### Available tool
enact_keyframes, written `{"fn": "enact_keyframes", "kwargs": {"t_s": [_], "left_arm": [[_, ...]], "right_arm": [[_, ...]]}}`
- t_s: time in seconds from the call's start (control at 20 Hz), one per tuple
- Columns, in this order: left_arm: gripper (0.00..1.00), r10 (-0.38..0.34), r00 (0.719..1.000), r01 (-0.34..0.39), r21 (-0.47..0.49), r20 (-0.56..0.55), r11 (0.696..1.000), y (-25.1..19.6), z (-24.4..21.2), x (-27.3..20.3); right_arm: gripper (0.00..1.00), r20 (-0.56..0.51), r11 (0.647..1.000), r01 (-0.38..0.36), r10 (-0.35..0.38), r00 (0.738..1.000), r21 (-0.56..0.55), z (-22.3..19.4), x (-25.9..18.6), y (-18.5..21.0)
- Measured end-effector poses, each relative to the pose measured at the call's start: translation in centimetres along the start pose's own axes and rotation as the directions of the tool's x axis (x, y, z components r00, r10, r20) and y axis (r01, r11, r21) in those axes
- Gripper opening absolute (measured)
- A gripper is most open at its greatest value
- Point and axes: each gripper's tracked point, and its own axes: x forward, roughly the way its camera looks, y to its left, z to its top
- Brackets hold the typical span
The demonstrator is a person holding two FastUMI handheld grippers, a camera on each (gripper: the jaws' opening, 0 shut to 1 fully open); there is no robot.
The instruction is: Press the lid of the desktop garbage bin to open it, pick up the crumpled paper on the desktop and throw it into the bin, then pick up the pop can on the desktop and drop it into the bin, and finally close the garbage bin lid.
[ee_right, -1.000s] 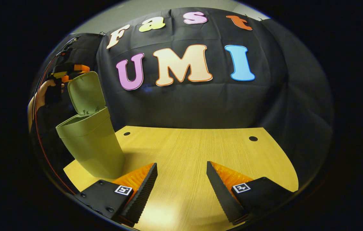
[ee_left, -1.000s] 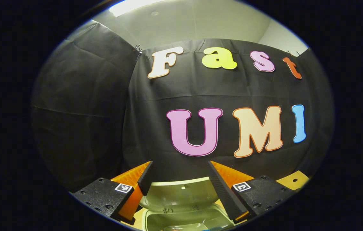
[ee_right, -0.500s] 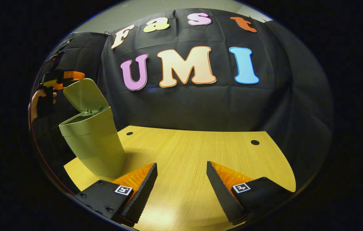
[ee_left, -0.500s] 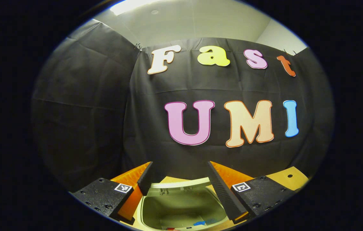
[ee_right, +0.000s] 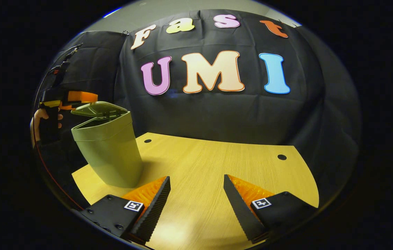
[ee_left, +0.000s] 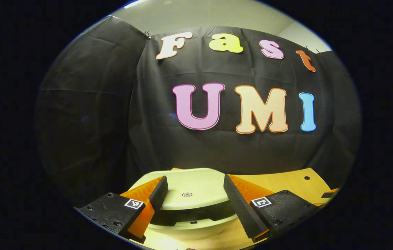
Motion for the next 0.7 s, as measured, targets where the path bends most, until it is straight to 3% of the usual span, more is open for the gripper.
{"fn": "enact_keyframes", "kwargs": {"t_s": [0.4,0.7], "left_arm": [[0.98,0.01,0.998,-0.008,0.019,-0.069,1.0,-0.4,-4.2,-0.2],[0.98,0.061,0.996,-0.057,0.069,-0.058,0.996,-0.5,-5.0,-0.3]], "right_arm": [[0.97,0.035,0.999,-0.012,0.013,0.999,-0.036,1.0,-0.6,1.0],[0.97,0.046,0.997,-0.009,0.012,0.999,-0.077,1.0,-0.4,1.9]]}}
